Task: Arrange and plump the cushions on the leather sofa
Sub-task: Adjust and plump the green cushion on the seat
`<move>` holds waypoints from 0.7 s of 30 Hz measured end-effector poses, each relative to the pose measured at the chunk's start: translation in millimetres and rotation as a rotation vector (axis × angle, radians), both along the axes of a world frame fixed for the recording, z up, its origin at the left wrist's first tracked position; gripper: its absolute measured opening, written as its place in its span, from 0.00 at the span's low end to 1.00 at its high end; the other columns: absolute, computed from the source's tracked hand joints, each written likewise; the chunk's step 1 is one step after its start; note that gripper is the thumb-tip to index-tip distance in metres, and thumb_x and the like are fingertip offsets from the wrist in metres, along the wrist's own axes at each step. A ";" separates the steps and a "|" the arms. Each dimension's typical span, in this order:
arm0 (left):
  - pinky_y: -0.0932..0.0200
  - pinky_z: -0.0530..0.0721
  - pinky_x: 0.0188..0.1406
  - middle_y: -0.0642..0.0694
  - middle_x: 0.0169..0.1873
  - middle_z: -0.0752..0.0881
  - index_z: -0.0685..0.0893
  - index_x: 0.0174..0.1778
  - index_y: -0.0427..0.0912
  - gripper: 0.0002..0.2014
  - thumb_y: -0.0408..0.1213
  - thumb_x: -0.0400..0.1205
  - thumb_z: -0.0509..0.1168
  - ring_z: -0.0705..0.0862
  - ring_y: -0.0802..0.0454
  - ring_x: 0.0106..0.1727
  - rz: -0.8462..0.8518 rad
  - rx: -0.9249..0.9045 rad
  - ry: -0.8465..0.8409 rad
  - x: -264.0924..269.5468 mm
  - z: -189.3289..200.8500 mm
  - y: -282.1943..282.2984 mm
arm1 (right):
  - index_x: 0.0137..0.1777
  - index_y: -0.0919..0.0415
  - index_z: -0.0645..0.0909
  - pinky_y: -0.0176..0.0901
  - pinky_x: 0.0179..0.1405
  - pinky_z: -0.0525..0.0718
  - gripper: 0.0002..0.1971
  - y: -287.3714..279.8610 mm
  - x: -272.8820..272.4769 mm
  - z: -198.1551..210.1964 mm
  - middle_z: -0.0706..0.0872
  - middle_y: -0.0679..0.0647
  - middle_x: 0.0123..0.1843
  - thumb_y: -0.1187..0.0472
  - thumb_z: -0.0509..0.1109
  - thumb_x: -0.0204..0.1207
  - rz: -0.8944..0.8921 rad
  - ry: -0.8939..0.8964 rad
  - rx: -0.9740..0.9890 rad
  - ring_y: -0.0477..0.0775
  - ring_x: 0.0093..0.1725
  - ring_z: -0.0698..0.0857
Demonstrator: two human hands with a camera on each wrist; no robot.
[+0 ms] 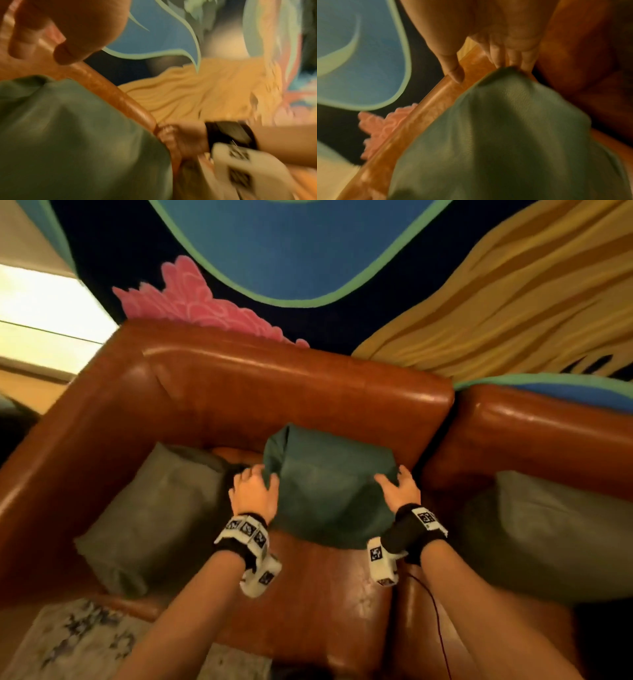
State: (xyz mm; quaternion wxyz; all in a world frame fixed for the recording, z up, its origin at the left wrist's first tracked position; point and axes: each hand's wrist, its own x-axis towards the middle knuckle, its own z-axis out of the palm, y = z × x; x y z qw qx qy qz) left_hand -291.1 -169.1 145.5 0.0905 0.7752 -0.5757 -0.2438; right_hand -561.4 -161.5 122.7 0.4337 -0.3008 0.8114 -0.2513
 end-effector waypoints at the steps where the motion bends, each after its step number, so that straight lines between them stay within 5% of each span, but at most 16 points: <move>1: 0.43 0.71 0.69 0.36 0.68 0.80 0.78 0.71 0.39 0.22 0.48 0.86 0.58 0.73 0.36 0.72 0.025 0.023 0.106 -1.9 -1.4 -12.2 | 0.82 0.61 0.62 0.47 0.75 0.66 0.34 -0.2 0.5 -5.2 0.72 0.60 0.79 0.52 0.69 0.79 -0.097 -0.027 0.000 0.61 0.78 0.71; 5: 0.51 0.69 0.70 0.31 0.70 0.79 0.77 0.71 0.32 0.22 0.45 0.88 0.56 0.75 0.34 0.73 0.279 0.168 0.513 -5.4 -18.1 -31.5 | 0.66 0.68 0.81 0.50 0.66 0.74 0.20 9.0 -4.7 -20.1 0.83 0.67 0.67 0.56 0.63 0.82 -0.365 -0.058 0.054 0.67 0.67 0.80; 8: 0.49 0.75 0.64 0.30 0.59 0.84 0.80 0.66 0.29 0.18 0.37 0.85 0.62 0.80 0.32 0.67 0.449 0.232 0.679 7.5 -37.0 -28.4 | 0.65 0.72 0.80 0.47 0.59 0.76 0.21 26.6 -11.0 -30.9 0.83 0.67 0.66 0.55 0.60 0.83 -0.280 -0.043 0.239 0.67 0.66 0.81; 10: 0.51 0.78 0.53 0.36 0.50 0.84 0.83 0.60 0.35 0.10 0.30 0.83 0.63 0.83 0.38 0.58 0.494 0.274 0.840 14.4 -44.5 -21.8 | 0.69 0.71 0.78 0.45 0.63 0.79 0.19 40.9 -11.7 -43.8 0.81 0.66 0.68 0.60 0.59 0.84 -0.172 -0.077 0.320 0.65 0.68 0.80; 12: 0.48 0.80 0.55 0.40 0.48 0.86 0.84 0.51 0.43 0.06 0.32 0.83 0.63 0.84 0.41 0.54 0.541 0.327 0.952 17.9 -46.4 -14.5 | 0.70 0.68 0.77 0.53 0.67 0.80 0.18 53.6 -7.8 -52.3 0.81 0.65 0.70 0.64 0.60 0.83 -0.168 -0.205 0.294 0.64 0.68 0.81; 14: 0.47 0.83 0.53 0.39 0.49 0.88 0.86 0.47 0.43 0.07 0.36 0.84 0.62 0.85 0.40 0.54 0.579 0.395 1.065 20.4 -43.3 -8.4 | 0.67 0.67 0.78 0.53 0.57 0.85 0.15 61.9 -1.5 -52.7 0.83 0.63 0.65 0.69 0.62 0.82 -0.306 -0.366 0.191 0.65 0.63 0.83; 17: 0.51 0.80 0.44 0.44 0.48 0.86 0.84 0.54 0.41 0.10 0.42 0.86 0.60 0.83 0.45 0.50 0.593 0.489 1.157 24.9 -32.8 -3.5 | 0.60 0.63 0.80 0.42 0.34 0.88 0.15 69.5 5.7 -42.9 0.91 0.58 0.43 0.77 0.58 0.80 -0.442 -0.534 0.072 0.60 0.43 0.87; 21: 0.46 0.82 0.52 0.39 0.56 0.86 0.81 0.65 0.38 0.16 0.41 0.85 0.62 0.83 0.40 0.58 0.559 0.555 1.163 27.1 -31.9 3.1 | 0.58 0.69 0.81 0.45 0.28 0.86 0.11 83.1 3.1 -41.9 0.91 0.61 0.40 0.76 0.61 0.79 -0.454 -0.570 0.107 0.59 0.33 0.89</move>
